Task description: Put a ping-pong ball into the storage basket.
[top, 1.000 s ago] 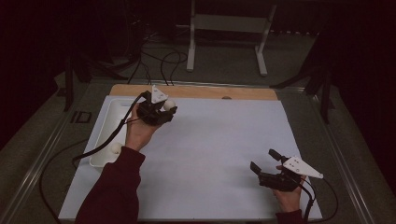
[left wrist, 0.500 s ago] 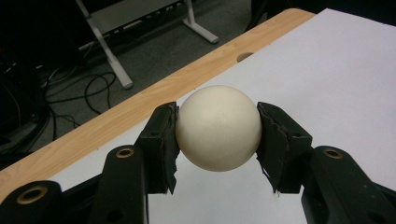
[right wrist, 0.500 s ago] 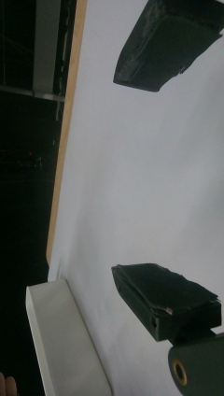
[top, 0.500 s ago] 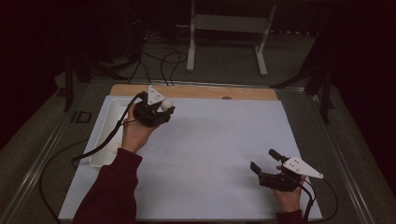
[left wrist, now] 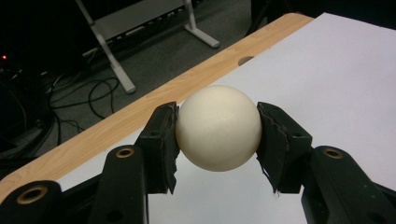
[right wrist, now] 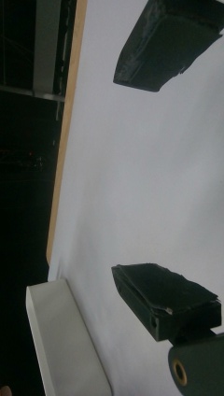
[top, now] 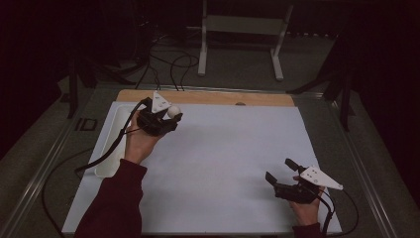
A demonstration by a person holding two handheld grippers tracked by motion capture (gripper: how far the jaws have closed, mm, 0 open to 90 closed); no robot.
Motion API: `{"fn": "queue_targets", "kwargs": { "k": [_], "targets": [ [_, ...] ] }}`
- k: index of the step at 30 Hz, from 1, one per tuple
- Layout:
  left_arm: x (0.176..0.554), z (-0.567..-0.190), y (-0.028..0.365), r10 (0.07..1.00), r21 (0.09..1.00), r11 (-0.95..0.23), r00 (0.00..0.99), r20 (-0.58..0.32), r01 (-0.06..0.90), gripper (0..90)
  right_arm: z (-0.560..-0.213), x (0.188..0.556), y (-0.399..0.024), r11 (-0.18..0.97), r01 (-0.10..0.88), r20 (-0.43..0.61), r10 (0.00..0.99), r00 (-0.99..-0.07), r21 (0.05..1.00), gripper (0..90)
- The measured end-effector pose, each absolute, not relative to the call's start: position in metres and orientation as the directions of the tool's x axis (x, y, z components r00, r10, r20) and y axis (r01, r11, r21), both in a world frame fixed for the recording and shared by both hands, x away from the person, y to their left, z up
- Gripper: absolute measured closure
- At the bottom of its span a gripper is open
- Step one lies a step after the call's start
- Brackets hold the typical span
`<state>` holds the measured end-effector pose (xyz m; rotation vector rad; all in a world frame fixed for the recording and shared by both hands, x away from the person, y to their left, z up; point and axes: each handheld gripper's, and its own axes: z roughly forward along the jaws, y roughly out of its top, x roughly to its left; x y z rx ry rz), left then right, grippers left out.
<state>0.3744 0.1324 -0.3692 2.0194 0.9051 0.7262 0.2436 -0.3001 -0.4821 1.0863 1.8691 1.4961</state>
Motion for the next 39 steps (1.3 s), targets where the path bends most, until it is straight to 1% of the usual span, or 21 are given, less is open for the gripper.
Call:
{"fn": "queue_targets", "kwargs": {
  "k": [21,24,39],
  "targets": [
    [0.370,-0.365,0.142,0.793,0.839,-0.437,0.579,0.189,0.325,50.8,-0.482,0.244,-0.300,0.074,0.271,0.093,0.828,-0.552,0.960,7.7],
    [0.369,-0.364,0.145,0.794,0.847,-0.422,0.582,0.174,0.323,50.8,-0.482,0.244,-0.300,0.074,0.273,0.094,0.827,-0.554,0.959,7.7],
    [0.365,-0.360,0.156,0.800,0.854,-0.415,0.573,0.178,0.314,50.8,-0.483,0.244,-0.299,0.074,0.272,0.093,0.828,-0.554,0.959,7.7]
  ]
}}
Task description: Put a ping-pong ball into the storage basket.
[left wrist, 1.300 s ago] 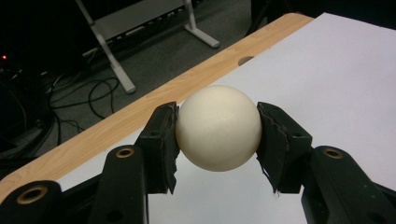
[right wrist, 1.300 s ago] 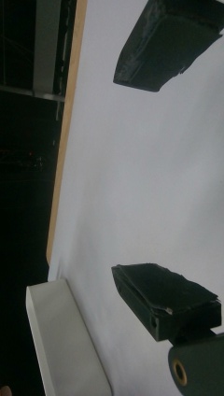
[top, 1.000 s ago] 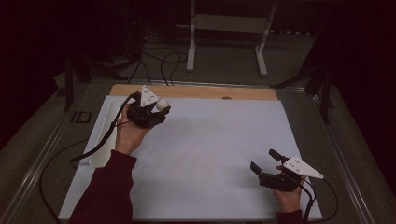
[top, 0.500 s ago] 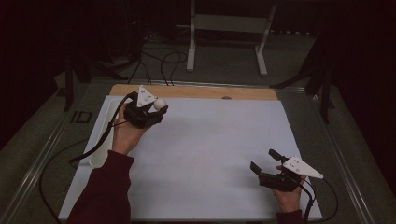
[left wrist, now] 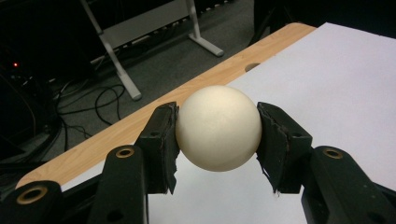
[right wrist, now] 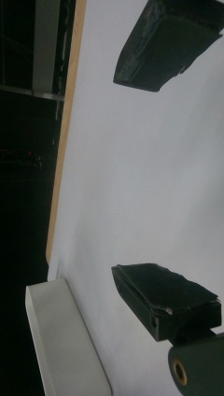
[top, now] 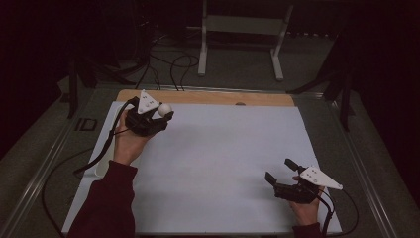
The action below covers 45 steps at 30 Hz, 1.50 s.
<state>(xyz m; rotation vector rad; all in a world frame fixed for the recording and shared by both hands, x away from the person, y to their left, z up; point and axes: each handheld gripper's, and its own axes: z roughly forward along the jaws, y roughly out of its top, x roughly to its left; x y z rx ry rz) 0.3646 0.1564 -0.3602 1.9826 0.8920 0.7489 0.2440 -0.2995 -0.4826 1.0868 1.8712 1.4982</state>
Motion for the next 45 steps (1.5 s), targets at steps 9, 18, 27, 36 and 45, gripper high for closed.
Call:
{"fn": "queue_targets", "kwargs": {
  "k": [9,18,27,36,45],
  "targets": [
    [0.362,-0.360,0.159,0.800,0.854,-0.417,0.572,0.182,0.311,50.8,-0.483,0.244,-0.300,0.072,0.272,0.094,0.828,-0.553,0.960,7.7],
    [0.359,-0.358,0.165,0.803,0.860,-0.410,0.566,0.184,0.302,50.8,-0.482,0.244,-0.300,0.073,0.272,0.094,0.827,-0.554,0.960,7.7],
    [0.356,-0.358,0.170,0.804,0.861,-0.409,0.566,0.183,0.302,50.8,-0.482,0.244,-0.300,0.072,0.272,0.094,0.828,-0.552,0.960,7.7],
    [0.352,-0.361,0.178,0.809,0.865,-0.400,0.560,0.178,0.303,50.8,-0.482,0.244,-0.300,0.073,0.272,0.093,0.829,-0.552,0.960,7.7],
    [0.347,-0.362,0.187,0.817,0.867,-0.393,0.548,0.178,0.305,50.8,-0.482,0.243,-0.300,0.073,0.273,0.094,0.829,-0.552,0.959,7.7]
  ]
}}
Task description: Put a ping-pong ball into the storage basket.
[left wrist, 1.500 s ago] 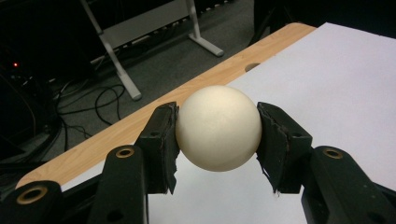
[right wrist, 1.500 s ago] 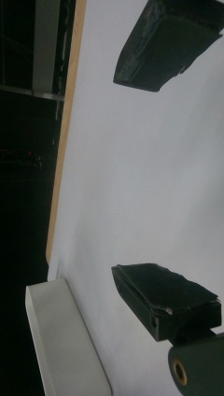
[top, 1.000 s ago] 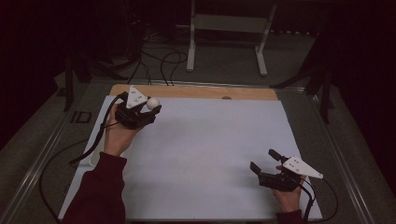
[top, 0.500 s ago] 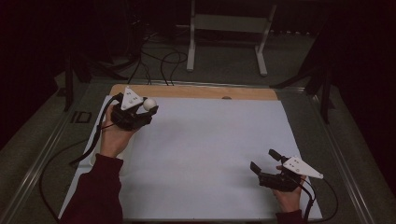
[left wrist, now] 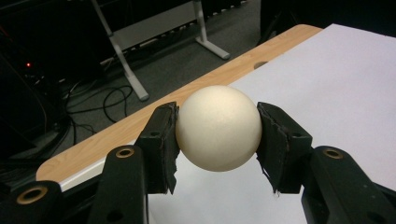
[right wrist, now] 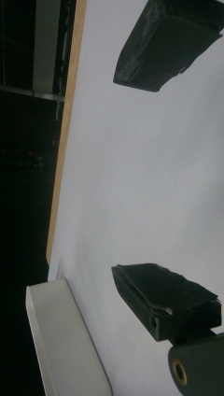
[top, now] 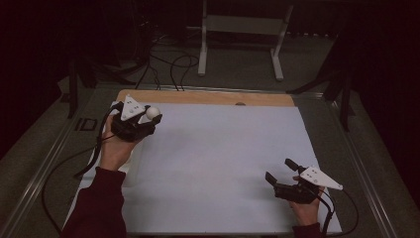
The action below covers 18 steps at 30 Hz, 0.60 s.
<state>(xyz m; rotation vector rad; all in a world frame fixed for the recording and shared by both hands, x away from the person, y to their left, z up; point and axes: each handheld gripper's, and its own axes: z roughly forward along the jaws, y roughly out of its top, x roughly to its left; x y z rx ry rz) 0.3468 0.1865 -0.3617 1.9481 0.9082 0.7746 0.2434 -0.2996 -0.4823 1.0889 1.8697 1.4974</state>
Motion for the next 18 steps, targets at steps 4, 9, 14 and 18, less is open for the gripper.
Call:
{"fn": "queue_targets", "kwargs": {
  "k": [4,9,14,18],
  "targets": [
    [0.345,-0.363,0.190,0.819,0.866,-0.395,0.545,0.180,0.307,50.8,-0.482,0.243,-0.300,0.073,0.272,0.094,0.829,-0.552,0.960,7.7],
    [0.344,-0.363,0.194,0.823,0.867,-0.391,0.539,0.178,0.310,50.8,-0.482,0.243,-0.299,0.072,0.273,0.095,0.828,-0.552,0.959,7.7],
    [0.342,-0.363,0.197,0.827,0.869,-0.386,0.534,0.176,0.311,50.9,-0.482,0.244,-0.299,0.073,0.273,0.094,0.828,-0.553,0.959,7.7],
    [0.341,-0.364,0.200,0.827,0.872,-0.382,0.535,0.174,0.308,50.8,-0.482,0.244,-0.300,0.073,0.271,0.093,0.828,-0.552,0.960,7.7]
  ]
}}
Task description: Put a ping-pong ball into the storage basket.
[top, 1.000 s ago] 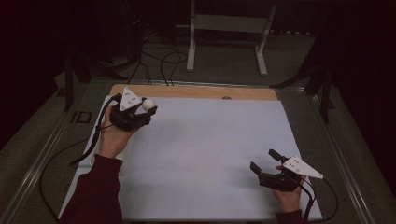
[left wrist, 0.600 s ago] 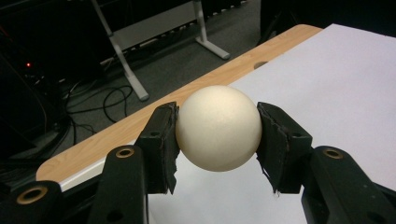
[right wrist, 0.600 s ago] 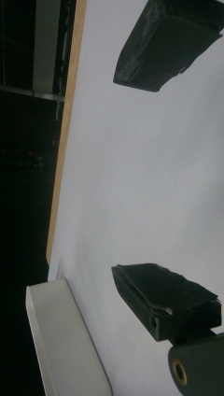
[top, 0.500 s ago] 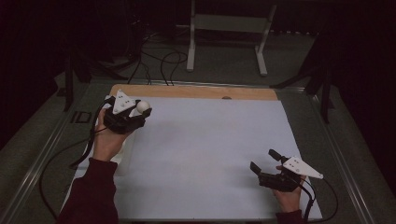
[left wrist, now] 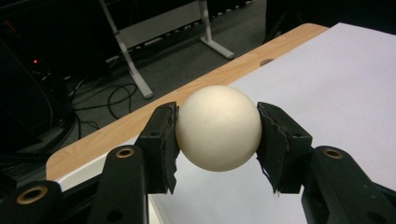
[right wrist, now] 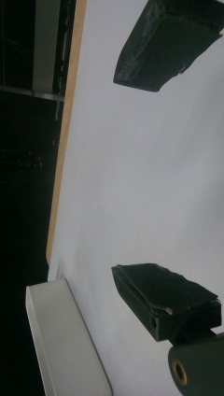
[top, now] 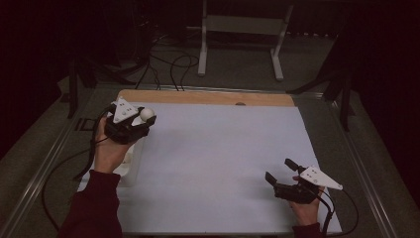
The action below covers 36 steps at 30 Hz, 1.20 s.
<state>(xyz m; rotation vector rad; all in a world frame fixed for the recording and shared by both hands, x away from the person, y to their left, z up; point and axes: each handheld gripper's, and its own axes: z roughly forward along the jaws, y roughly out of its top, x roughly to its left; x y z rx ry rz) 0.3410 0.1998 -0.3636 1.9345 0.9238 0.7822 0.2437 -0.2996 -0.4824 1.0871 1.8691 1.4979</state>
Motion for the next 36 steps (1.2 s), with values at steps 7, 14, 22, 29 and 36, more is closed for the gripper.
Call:
{"fn": "queue_targets", "kwargs": {
  "k": [7,14,22,29,36],
  "targets": [
    [0.339,-0.365,0.205,0.831,0.873,-0.378,0.529,0.173,0.308,50.8,-0.483,0.244,-0.300,0.075,0.271,0.092,0.828,-0.553,0.960,7.7],
    [0.337,-0.366,0.209,0.836,0.874,-0.374,0.521,0.173,0.310,50.8,-0.483,0.244,-0.299,0.075,0.271,0.092,0.828,-0.553,0.960,7.7],
    [0.334,-0.366,0.215,0.843,0.875,-0.371,0.509,0.177,0.310,50.8,-0.483,0.244,-0.299,0.073,0.271,0.093,0.828,-0.552,0.960,7.7],
    [0.332,-0.368,0.220,0.850,0.877,-0.363,0.498,0.173,0.314,50.8,-0.482,0.244,-0.299,0.071,0.272,0.095,0.829,-0.551,0.960,7.7],
    [0.329,-0.370,0.225,0.857,0.878,-0.356,0.487,0.170,0.320,50.8,-0.483,0.244,-0.299,0.071,0.272,0.095,0.829,-0.551,0.960,7.7]
  ]
}}
